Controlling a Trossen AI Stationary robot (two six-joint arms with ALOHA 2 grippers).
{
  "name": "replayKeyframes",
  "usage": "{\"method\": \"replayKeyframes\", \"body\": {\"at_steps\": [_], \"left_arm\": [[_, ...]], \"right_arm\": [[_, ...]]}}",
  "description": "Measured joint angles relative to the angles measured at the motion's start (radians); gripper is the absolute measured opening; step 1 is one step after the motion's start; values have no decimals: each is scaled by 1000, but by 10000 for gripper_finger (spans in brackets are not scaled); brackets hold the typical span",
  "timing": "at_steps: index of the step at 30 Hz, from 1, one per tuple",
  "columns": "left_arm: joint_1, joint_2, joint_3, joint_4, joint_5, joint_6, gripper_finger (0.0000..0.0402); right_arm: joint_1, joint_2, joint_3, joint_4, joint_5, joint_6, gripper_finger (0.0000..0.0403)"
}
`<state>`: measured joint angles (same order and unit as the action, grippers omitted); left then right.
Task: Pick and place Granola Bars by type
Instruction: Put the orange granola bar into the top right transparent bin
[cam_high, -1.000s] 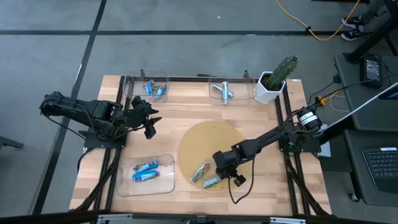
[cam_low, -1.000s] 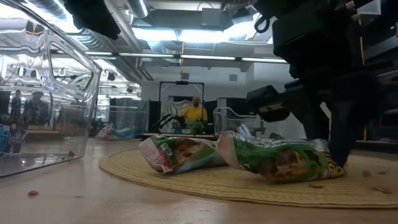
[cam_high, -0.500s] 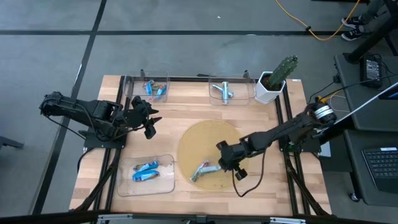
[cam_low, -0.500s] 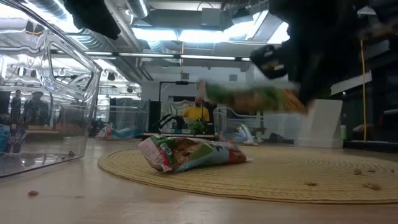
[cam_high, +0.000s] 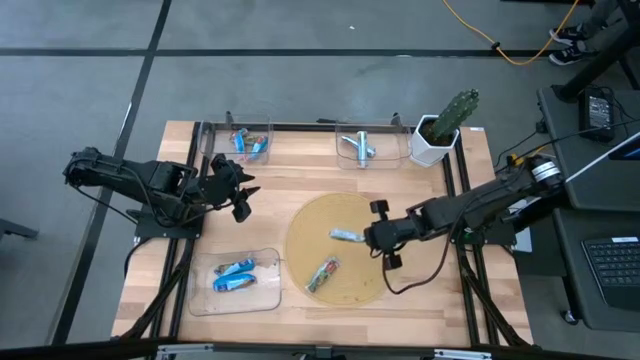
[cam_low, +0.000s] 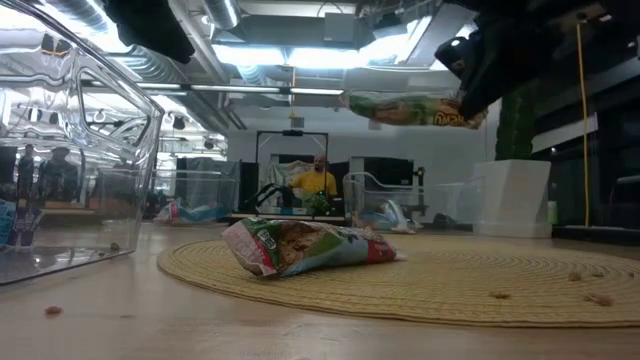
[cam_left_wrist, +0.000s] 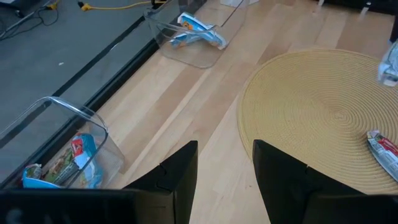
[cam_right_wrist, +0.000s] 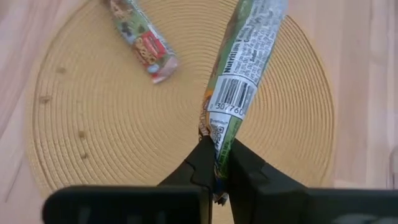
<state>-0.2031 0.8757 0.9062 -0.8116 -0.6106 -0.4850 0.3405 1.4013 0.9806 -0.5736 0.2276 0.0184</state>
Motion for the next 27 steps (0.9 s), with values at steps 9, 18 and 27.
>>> {"method": "replayKeyframes", "body": {"at_steps": [9, 18, 27], "left_arm": [[0, 0, 0, 0, 0, 0, 145], [0, 0, 0, 0, -1, 1, 145], [0, 0, 0, 0, -2, 1, 145]], "right_arm": [[-139, -138, 2, -86, 13, -66, 30], [-391, -269, 98, -235, 18, -81, 33], [-533, -255, 108, -238, -71, -168, 24]]}}
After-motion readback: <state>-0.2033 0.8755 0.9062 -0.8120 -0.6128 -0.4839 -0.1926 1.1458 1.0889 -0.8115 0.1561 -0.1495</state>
